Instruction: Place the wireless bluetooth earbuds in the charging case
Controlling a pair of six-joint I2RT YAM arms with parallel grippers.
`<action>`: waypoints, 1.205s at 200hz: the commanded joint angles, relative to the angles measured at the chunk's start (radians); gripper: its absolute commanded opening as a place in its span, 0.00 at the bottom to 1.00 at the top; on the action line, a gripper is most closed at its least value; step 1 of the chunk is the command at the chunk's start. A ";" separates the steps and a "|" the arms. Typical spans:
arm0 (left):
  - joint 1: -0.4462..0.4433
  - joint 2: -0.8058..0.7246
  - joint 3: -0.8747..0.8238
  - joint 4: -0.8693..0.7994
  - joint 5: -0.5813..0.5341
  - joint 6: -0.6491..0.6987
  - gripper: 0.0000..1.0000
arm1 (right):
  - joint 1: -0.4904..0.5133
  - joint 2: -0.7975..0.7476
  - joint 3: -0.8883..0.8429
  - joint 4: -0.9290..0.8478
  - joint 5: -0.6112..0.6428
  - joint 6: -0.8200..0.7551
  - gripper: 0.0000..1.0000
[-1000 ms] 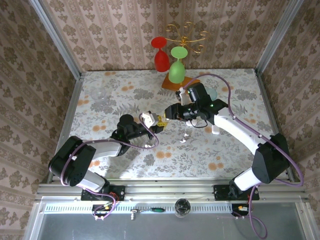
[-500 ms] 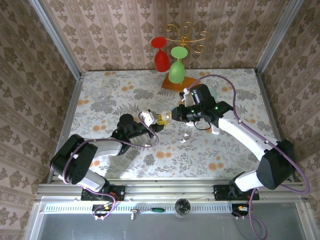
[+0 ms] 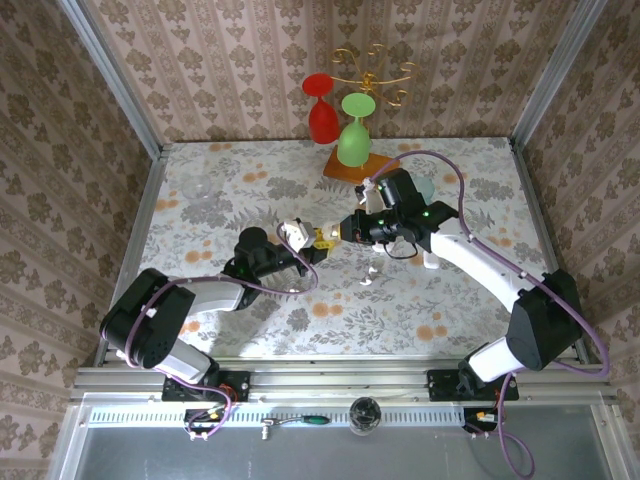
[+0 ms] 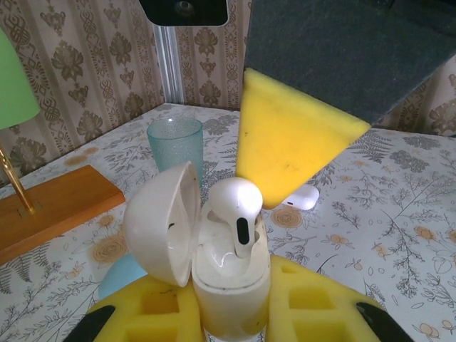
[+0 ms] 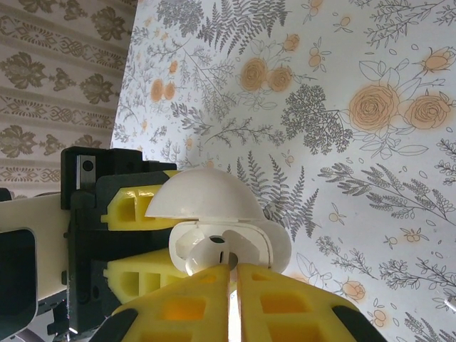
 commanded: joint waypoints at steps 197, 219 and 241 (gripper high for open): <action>0.054 -0.010 -0.017 0.108 0.107 -0.069 0.00 | 0.015 -0.040 0.015 0.004 0.007 -0.070 0.28; 0.113 -0.039 -0.057 0.115 0.095 -0.079 0.00 | 0.007 -0.091 -0.042 0.049 0.065 -0.086 0.33; 0.211 -0.068 -0.098 0.137 0.081 -0.108 0.00 | 0.004 -0.133 -0.078 0.045 0.121 -0.108 0.43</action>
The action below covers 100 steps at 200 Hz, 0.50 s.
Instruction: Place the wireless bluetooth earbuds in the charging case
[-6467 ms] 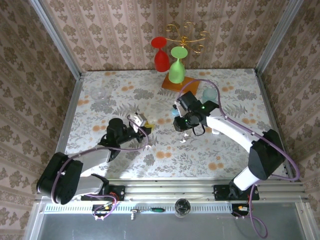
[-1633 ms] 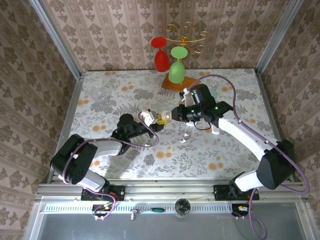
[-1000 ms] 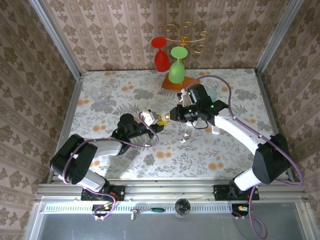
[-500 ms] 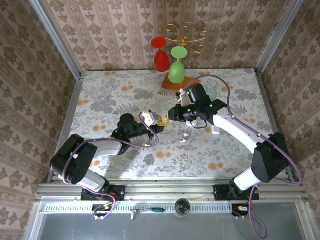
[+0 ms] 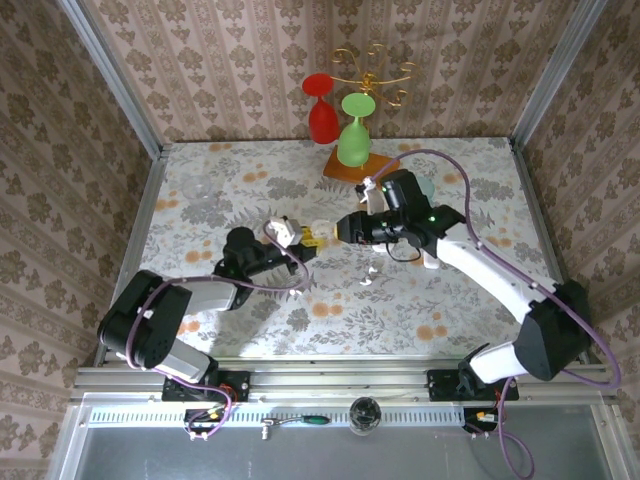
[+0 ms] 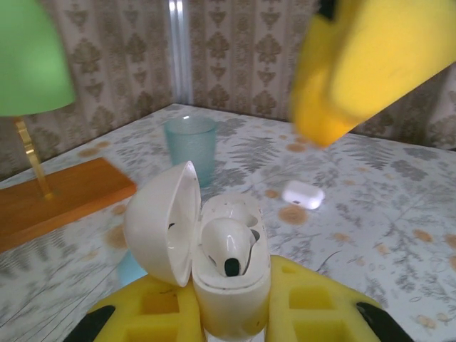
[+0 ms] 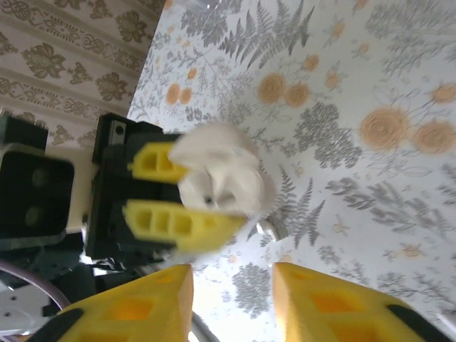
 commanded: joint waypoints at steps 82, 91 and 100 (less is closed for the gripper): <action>0.408 -0.187 -0.040 -0.064 -0.146 -0.108 0.00 | 0.132 0.255 0.058 -0.059 0.095 -0.118 0.63; 0.433 -0.207 -0.037 -0.058 -0.149 -0.131 0.00 | 0.149 0.305 0.082 -0.058 0.077 -0.119 0.64; 0.453 -0.227 -0.035 -0.049 -0.148 -0.153 0.00 | 0.166 0.355 0.108 -0.056 0.057 -0.121 0.65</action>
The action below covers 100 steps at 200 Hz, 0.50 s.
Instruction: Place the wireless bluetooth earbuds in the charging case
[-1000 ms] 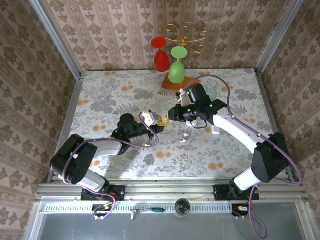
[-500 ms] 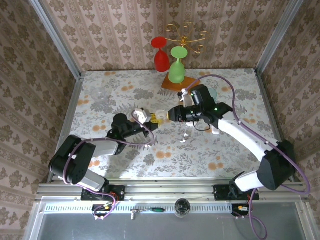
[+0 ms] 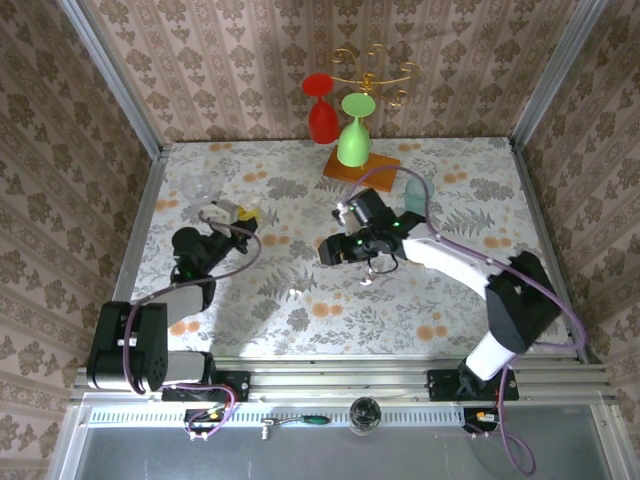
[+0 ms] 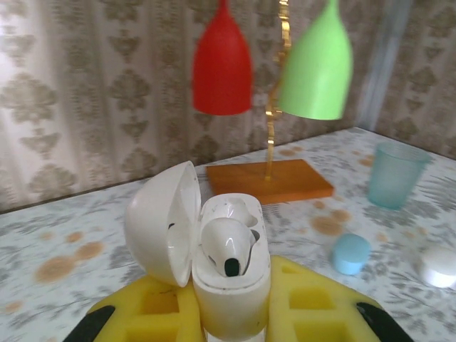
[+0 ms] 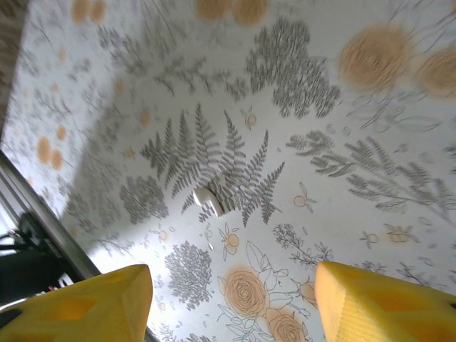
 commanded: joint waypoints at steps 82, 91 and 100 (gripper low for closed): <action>0.073 -0.173 0.052 -0.051 -0.048 -0.170 0.00 | 0.118 0.446 0.359 -0.099 -0.155 -0.084 0.56; 0.073 -0.178 0.051 -0.056 -0.046 -0.167 0.00 | 0.122 0.474 0.386 -0.110 -0.165 -0.092 0.55; 0.073 -0.180 0.049 -0.056 -0.044 -0.168 0.00 | 0.125 0.501 0.413 -0.123 -0.174 -0.098 0.54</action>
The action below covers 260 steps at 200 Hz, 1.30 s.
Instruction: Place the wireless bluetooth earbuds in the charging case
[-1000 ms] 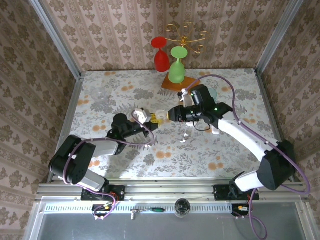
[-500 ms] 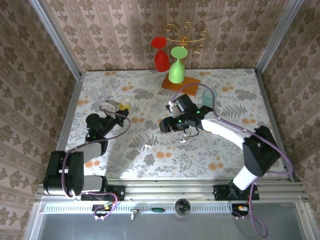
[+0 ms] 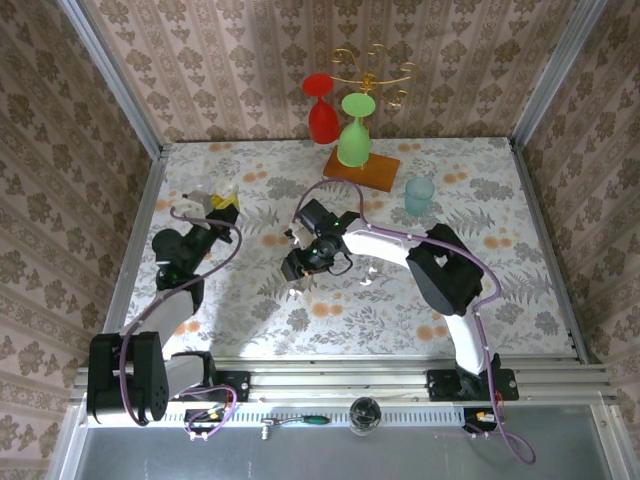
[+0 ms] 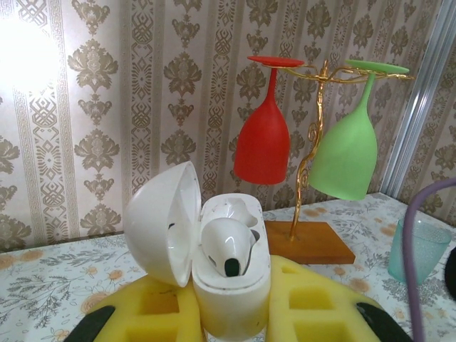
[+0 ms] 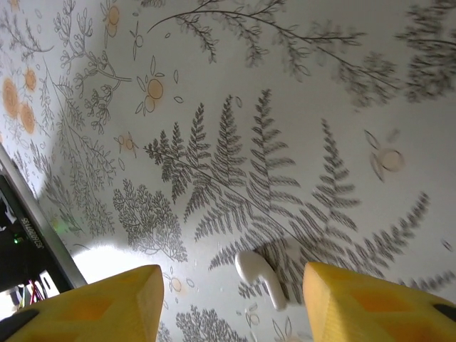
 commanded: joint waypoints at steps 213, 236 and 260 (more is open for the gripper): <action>0.005 0.012 0.007 -0.001 0.040 -0.022 0.00 | 0.045 0.117 0.084 -0.235 -0.057 -0.171 0.36; 0.005 0.018 0.006 0.006 0.041 -0.025 0.00 | 0.049 0.135 0.100 -0.260 -0.020 -0.178 0.32; 0.005 0.018 0.007 0.007 0.041 -0.024 0.00 | 0.055 0.152 0.118 -0.288 0.038 -0.180 0.28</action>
